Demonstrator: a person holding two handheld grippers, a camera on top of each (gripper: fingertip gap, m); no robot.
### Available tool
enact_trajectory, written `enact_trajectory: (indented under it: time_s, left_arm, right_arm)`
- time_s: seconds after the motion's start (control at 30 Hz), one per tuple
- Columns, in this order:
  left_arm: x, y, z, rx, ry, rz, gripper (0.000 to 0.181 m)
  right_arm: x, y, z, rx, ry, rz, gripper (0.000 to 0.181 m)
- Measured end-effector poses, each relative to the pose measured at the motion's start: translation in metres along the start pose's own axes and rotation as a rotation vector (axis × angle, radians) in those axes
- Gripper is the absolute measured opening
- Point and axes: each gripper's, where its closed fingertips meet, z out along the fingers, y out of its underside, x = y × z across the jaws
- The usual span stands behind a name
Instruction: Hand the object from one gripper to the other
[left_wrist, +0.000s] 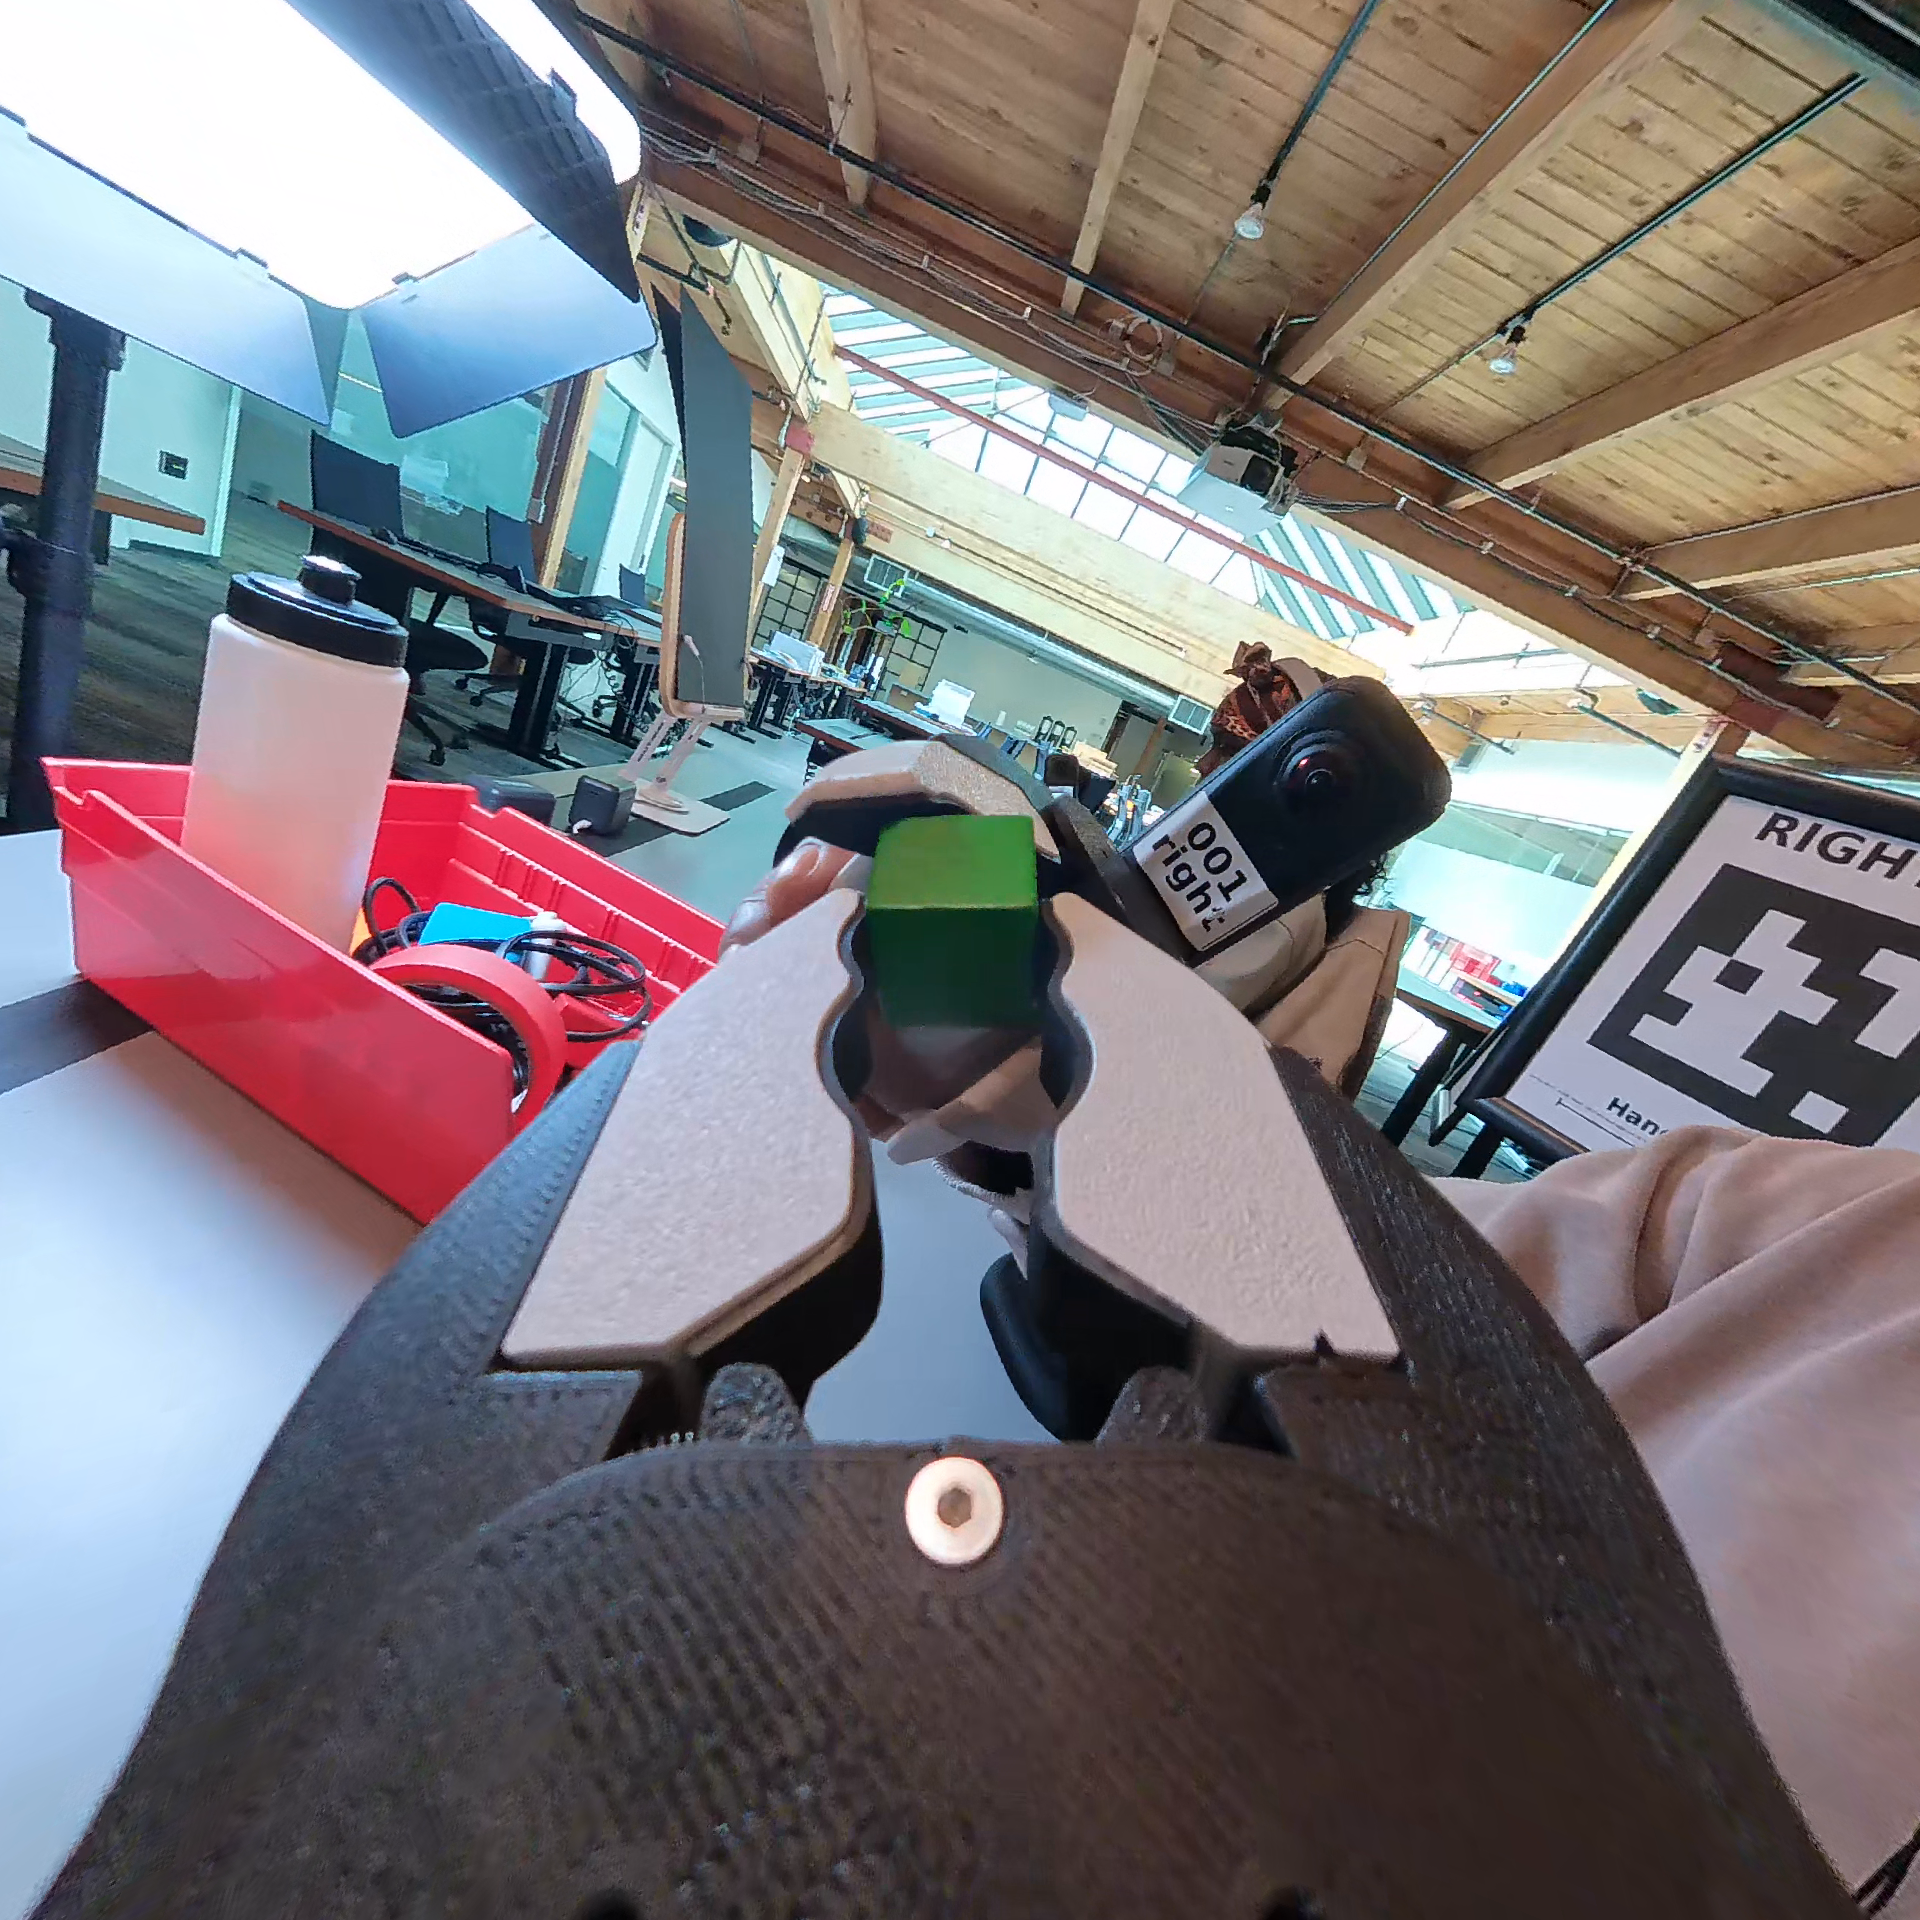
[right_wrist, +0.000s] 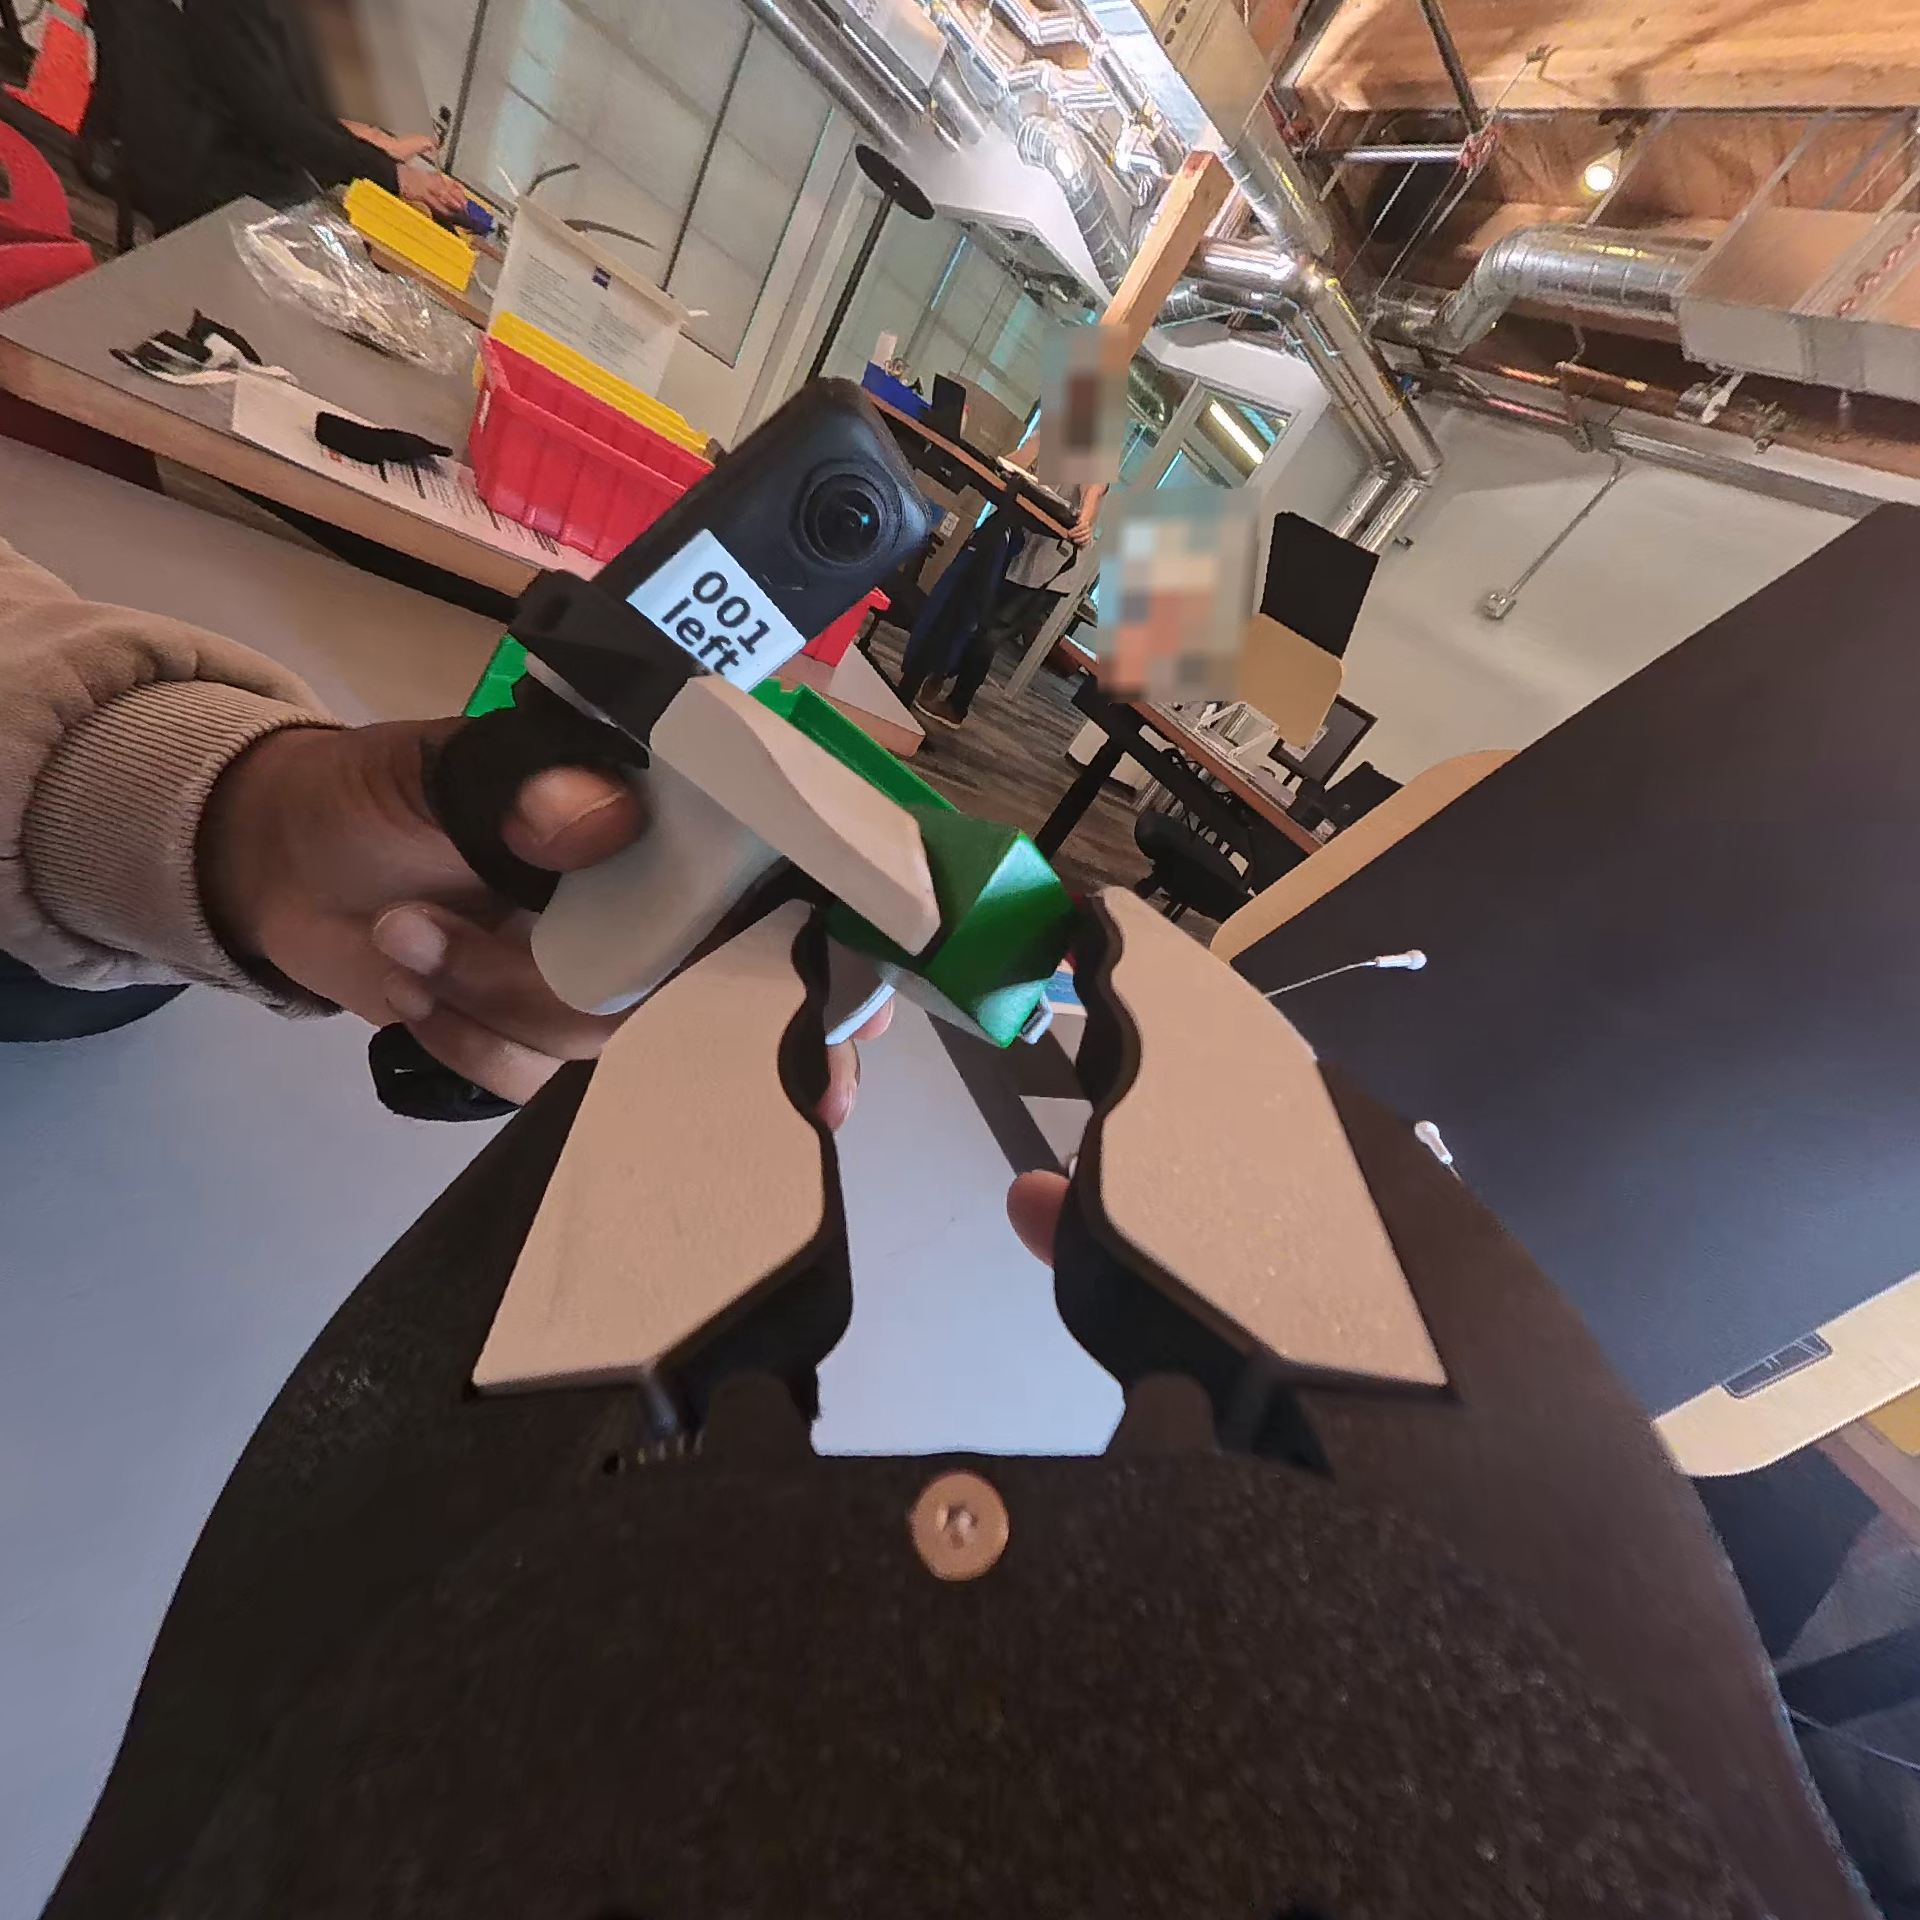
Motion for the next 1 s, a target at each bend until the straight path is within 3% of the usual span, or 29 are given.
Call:
enact_trajectory:
  time_s: [0.13,0.23,0.4,0.53,0.73,0.83,1.0]
  left_arm:
    - [0.002,-0.001,-0.002,0.001,0.019,0.024,0.029]
    - [0.006,-0.010,-0.006,-0.026,0.014,0.159,0.047]
    - [0.003,-0.003,-0.022,-0.316,-0.145,0.788,0.063]
    - [-0.003,0.010,-0.029,-0.490,-0.235,1.243,0.063]
    - [0.000,0.012,-0.018,-0.406,-0.322,1.580,0.061]
    - [0.000,0.015,-0.015,-0.393,-0.352,1.665,0.061]
    - [0.001,0.020,-0.015,-0.394,-0.311,1.585,0.059]
  right_arm:
    - [0.000,-0.001,0.000,-0.002,0.007,-0.017,0.045]
    - [0.008,0.002,-0.004,-0.033,0.014,-0.018,0.045]
    - [0.007,0.015,-0.012,-0.139,-0.080,0.020,0.045]
    - [-0.011,0.022,-0.017,-0.204,-0.269,0.248,0.045]
    - [-0.019,-0.001,-0.022,-0.093,-0.451,0.609,0.045]
    - [-0.025,-0.007,-0.025,-0.090,-0.538,0.746,0.045]
    - [-0.041,-0.004,-0.026,-0.135,-0.663,0.869,0.045]
